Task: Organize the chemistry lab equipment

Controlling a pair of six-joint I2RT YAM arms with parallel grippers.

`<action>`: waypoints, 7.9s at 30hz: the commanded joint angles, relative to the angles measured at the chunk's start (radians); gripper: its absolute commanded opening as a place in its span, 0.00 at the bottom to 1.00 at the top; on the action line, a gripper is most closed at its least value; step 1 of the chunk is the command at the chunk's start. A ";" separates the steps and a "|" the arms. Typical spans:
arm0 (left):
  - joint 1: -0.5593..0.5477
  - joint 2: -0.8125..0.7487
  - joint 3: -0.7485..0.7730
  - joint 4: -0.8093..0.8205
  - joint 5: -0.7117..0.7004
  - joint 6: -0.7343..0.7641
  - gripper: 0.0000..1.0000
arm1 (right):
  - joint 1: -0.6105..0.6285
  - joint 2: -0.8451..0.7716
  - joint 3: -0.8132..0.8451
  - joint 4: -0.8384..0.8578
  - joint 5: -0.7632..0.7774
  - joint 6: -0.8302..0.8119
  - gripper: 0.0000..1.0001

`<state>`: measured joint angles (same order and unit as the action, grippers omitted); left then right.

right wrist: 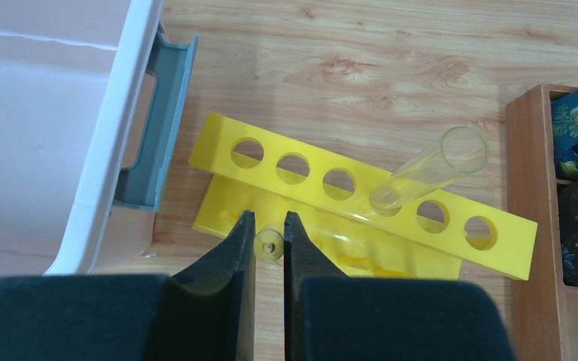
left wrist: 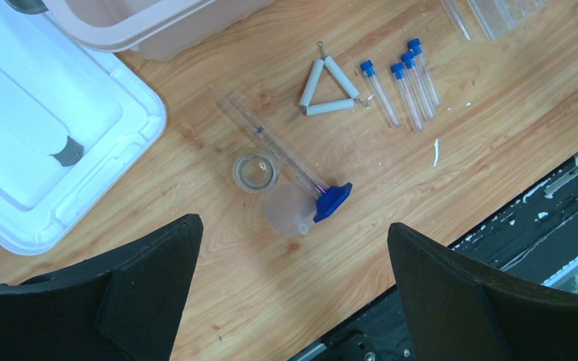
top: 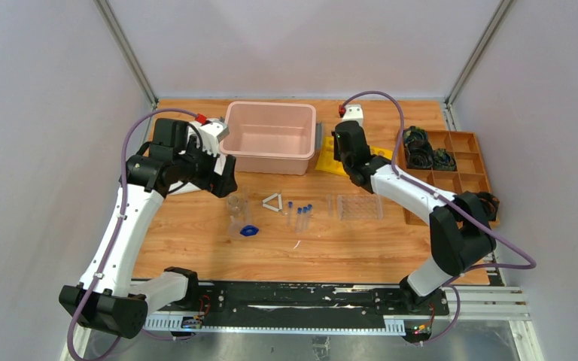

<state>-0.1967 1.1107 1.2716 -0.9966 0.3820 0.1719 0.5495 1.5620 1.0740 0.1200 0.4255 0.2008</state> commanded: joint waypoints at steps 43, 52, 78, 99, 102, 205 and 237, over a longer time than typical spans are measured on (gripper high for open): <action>0.002 -0.007 0.000 0.013 0.019 0.004 1.00 | 0.004 0.025 -0.073 0.025 -0.064 0.042 0.00; 0.002 -0.006 0.000 0.012 0.021 0.001 1.00 | 0.001 0.064 -0.041 0.027 0.009 0.022 0.00; 0.001 -0.027 0.005 0.012 0.018 0.005 1.00 | 0.058 -0.078 -0.007 -0.128 -0.003 0.081 0.49; 0.002 -0.039 0.021 0.012 0.000 0.003 1.00 | 0.164 0.133 -0.009 -0.469 -0.131 0.391 0.35; 0.002 -0.038 0.021 0.012 0.001 0.003 1.00 | 0.165 0.154 -0.002 -0.482 -0.111 0.399 0.36; 0.000 -0.175 -0.142 0.041 0.370 0.253 0.02 | 0.384 0.193 0.806 -0.631 -0.843 0.436 0.37; 0.002 -0.093 -0.108 0.041 0.043 0.148 1.00 | -0.142 -0.185 0.322 -0.855 -0.180 0.068 0.00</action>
<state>-0.1925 1.0054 1.1385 -0.9668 0.4690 0.3470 0.4583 1.3567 1.4235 -0.7052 0.0834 0.3649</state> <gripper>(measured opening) 0.997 0.098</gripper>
